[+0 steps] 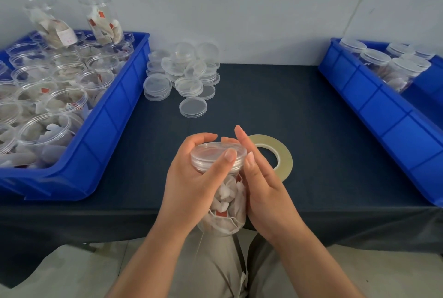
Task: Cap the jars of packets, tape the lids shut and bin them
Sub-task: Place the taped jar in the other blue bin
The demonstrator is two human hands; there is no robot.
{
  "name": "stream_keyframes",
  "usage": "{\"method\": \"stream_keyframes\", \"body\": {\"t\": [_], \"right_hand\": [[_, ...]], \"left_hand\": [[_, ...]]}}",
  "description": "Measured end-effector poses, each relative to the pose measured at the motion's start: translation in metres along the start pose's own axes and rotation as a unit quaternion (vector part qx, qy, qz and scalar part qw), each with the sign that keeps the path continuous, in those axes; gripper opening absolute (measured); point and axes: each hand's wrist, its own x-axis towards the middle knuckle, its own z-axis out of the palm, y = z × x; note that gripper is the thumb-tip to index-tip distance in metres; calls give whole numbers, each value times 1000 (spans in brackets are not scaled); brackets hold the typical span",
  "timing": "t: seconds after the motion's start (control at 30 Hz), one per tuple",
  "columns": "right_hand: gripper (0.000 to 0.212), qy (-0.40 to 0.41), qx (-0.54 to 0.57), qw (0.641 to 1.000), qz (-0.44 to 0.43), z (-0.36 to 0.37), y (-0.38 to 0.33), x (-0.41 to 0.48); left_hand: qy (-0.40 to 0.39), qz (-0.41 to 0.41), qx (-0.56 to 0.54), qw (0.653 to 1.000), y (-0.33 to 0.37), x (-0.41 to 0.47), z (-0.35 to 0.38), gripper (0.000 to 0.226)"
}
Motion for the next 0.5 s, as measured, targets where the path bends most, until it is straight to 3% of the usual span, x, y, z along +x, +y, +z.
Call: {"method": "stream_keyframes", "body": {"t": [0.17,0.33,0.5], "right_hand": [[44,21,-10,1000,6,1,3,-1],[64,21,-34,999,-17,3,-3,-5],[52,14,-27,999,-34,-2,-2,-5]], "left_hand": [[2,-9,-10,1000,-2,-1,0,55],[-3,3,-10,1000,-1,-1,0,54],[-16,34,-24,999,2,-2,-3,65]]}}
